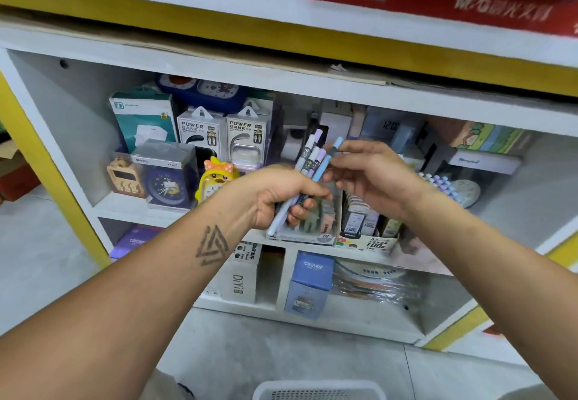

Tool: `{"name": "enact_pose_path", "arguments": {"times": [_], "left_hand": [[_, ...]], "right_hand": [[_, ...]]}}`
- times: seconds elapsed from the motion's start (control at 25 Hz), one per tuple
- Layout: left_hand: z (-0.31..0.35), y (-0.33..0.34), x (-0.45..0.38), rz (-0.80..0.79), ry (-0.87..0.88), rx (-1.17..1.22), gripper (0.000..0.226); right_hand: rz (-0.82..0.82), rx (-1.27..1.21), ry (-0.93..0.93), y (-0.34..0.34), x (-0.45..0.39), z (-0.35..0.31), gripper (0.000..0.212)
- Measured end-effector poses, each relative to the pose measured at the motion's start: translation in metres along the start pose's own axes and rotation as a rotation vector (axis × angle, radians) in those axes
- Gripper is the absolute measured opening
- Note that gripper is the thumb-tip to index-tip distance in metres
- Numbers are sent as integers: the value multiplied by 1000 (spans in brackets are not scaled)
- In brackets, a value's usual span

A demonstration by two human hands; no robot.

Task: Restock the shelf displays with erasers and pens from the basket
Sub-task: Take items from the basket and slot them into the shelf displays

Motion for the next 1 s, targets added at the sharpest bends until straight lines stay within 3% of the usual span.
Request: {"name": "enact_pose_path", "arguments": {"times": [0.24,0.44,0.76,1.0], "left_hand": [[-2,76,-14,-183,-42,33,14],[4,117,-34,-159,-43,142,18],[13,150,-52,-115,72,334,12],[17,165,-60,-59,129,361,9]], "right_hand": [[340,-168,-58,-72,50,-6,11],[617,117,-343,-148,80,-27,10],[579,920,-489,-187,99,-6,11],[491,940,-400,-186,99,17,12]]}}
Point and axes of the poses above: each hand's wrist, its own x-axis away from the middle knuckle, its own y-axis out of the palm, z = x × y, the point moved 2 cm from there along -x, towards the middle knuckle, and after that the axes turned 3 degrees about z, right-handed, at the moved point
